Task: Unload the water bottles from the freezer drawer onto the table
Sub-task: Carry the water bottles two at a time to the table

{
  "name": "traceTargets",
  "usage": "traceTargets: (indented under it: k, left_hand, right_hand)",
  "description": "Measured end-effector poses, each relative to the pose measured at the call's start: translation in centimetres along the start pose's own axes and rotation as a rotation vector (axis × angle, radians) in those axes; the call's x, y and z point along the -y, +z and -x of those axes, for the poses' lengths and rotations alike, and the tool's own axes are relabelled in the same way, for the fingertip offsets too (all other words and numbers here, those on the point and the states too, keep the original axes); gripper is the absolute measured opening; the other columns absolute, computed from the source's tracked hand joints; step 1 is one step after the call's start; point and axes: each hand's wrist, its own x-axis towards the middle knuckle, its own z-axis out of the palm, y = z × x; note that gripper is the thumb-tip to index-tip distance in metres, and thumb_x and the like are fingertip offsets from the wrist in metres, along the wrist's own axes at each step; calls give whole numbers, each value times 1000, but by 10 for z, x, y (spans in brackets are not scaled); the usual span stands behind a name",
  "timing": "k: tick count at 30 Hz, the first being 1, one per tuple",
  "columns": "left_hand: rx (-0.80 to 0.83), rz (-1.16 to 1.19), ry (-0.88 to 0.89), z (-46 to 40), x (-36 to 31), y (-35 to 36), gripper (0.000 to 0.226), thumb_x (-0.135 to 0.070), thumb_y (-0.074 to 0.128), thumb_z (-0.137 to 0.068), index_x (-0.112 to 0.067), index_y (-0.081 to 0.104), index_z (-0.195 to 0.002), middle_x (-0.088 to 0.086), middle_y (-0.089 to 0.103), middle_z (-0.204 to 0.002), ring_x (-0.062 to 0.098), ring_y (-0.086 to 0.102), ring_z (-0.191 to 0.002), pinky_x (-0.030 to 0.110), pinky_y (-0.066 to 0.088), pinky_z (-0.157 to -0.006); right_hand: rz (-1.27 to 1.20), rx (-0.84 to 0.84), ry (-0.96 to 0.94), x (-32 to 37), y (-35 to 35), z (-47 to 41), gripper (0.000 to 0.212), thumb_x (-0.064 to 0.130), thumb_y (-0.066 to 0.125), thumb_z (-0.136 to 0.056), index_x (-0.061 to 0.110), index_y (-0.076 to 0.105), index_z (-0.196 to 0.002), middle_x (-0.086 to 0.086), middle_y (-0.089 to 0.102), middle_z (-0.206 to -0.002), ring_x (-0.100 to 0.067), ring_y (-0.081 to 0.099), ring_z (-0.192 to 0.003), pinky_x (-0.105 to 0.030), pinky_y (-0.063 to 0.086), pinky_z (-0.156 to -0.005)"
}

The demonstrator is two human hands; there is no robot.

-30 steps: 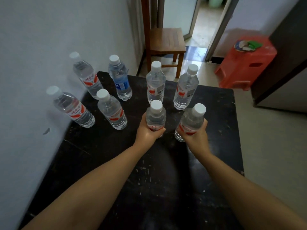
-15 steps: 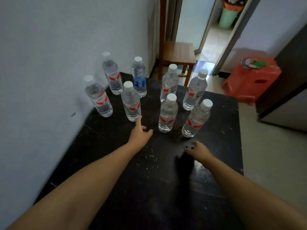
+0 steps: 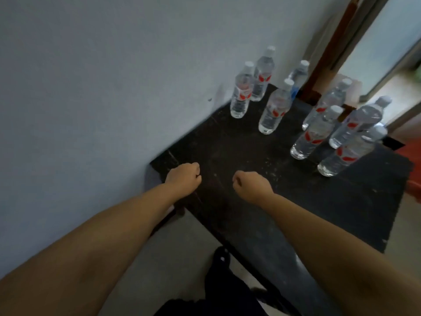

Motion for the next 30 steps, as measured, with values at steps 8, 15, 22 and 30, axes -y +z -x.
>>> traceTargets:
  k: [8, 15, 22, 30]
  left_hand:
    - [-123, 146, -375, 152, 140, 9, 22, -22, 45, -93, -5, 58, -102, 16, 62, -111, 33, 59, -100, 37, 48, -82]
    - [-226, 302, -736, 264, 218, 31, 21, -21, 44, -94, -8, 58, -102, 10, 63, -104, 27, 60, -91, 34, 47, -74]
    - [-380, 444, -1108, 354, 231, 56, 21, -25, 49, -94, -11, 58, -107, 11, 63, -111, 31, 60, -98, 37, 50, -84]
    - [-561, 642, -1606, 445, 192, 104, 24, -23, 46, -92, -10, 60, -106, 13, 64, -113, 32, 60, -101, 31, 47, -81]
  right_hand:
    - [304, 369, -355, 149, 76, 18, 32, 31, 44, -95, 12, 53, -119, -10, 60, -114, -30, 59, -101, -36, 45, -78]
    - [440, 380, -713, 261, 122, 25, 32, 27, 41, -96, 11, 51, -123, -11, 56, -123, -31, 57, -107, -40, 50, -88]
    - [618, 431, -1082, 353, 163, 41, 37, 29, 39, -98, 13, 50, -130, -9, 51, -132, -28, 54, -114, -36, 44, -92]
    - [758, 539, -1525, 432, 206, 107, 35, 26, 40, -96, 12, 53, -126, -10, 56, -130, -29, 56, -113, -36, 46, -89]
